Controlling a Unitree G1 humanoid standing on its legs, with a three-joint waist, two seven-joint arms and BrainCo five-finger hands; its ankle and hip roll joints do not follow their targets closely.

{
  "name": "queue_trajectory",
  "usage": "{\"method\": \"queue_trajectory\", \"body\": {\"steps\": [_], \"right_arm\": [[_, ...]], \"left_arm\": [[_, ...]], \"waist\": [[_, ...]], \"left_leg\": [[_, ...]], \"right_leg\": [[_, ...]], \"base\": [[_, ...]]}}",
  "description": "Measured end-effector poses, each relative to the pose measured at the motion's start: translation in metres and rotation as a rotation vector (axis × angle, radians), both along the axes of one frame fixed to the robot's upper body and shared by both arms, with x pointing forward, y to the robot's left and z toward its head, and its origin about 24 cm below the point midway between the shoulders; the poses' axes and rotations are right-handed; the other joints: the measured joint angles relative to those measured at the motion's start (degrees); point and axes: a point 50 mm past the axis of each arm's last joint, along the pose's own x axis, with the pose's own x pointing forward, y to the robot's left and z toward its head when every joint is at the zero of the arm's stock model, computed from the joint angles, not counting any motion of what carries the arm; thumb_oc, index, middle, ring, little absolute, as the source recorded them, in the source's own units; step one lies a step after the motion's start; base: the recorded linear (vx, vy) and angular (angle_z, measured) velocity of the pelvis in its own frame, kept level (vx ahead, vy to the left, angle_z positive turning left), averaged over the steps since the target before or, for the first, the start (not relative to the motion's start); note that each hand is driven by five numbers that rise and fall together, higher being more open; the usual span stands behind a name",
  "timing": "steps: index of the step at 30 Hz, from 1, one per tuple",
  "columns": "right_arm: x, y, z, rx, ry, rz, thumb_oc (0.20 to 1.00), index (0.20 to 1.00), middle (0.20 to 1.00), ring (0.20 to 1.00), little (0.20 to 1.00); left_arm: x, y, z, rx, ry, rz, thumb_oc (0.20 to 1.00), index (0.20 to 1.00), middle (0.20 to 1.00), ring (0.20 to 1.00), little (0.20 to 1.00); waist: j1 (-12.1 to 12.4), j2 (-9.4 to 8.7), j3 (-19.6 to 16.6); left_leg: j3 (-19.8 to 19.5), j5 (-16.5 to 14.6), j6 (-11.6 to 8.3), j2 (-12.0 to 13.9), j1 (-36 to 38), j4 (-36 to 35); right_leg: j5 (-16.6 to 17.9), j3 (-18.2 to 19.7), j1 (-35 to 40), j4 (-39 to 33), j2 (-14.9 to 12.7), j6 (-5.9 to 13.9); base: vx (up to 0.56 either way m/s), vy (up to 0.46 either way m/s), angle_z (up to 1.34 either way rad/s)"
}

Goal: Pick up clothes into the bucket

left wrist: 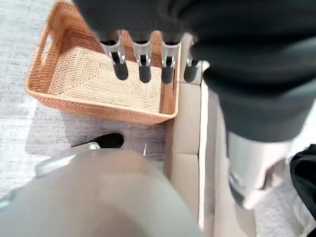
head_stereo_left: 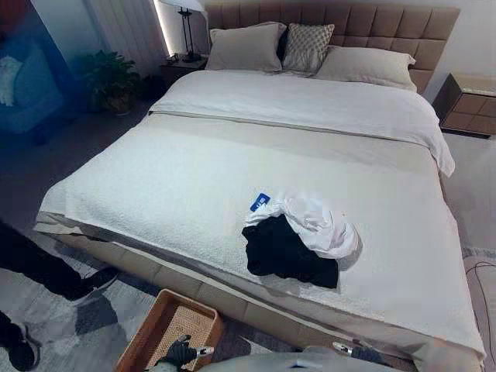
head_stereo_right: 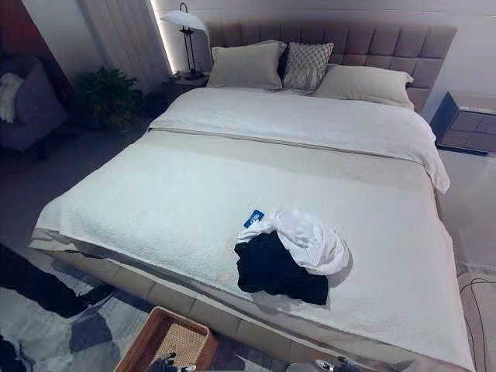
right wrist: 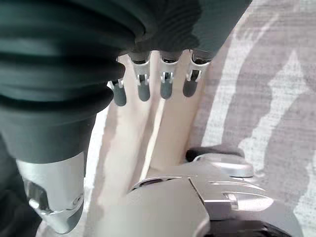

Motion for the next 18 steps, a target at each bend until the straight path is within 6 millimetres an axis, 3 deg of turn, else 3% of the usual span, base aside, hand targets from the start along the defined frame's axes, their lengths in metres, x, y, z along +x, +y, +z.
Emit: {"method": "queue_trajectory", "body": {"steps": [12,18], "right_arm": [[0.000,-0.001,0.000,-0.004,0.004,-0.002,1.000,1.000,1.000,1.000,1.000],[0.016,-0.004,0.004,-0.016,-0.050,-0.071,1.000,1.000,1.000,1.000,1.000]], "left_arm": [[0.003,0.000,0.001,0.000,-0.007,-0.001,1.000,1.000,1.000,1.000,1.000],[0.005,0.001,0.001,0.011,-0.014,0.004,1.000,1.000,1.000,1.000,1.000]], "waist": [[0.04,0.00,0.99],[-0.03,-0.14,2.35]], "left_leg": [[-0.30,-0.04,-0.14,-0.13,-0.14,0.05],[-0.37,-0.19,-0.39,-0.17,-1.23,0.13]], "right_leg": [[0.29,-0.03,0.91,-1.67,0.12,0.33],[0.45,-0.05,-0.09,-1.69,0.08,0.54]], "base": [[0.02,-0.005,0.01],[0.00,0.000,0.00]]}}
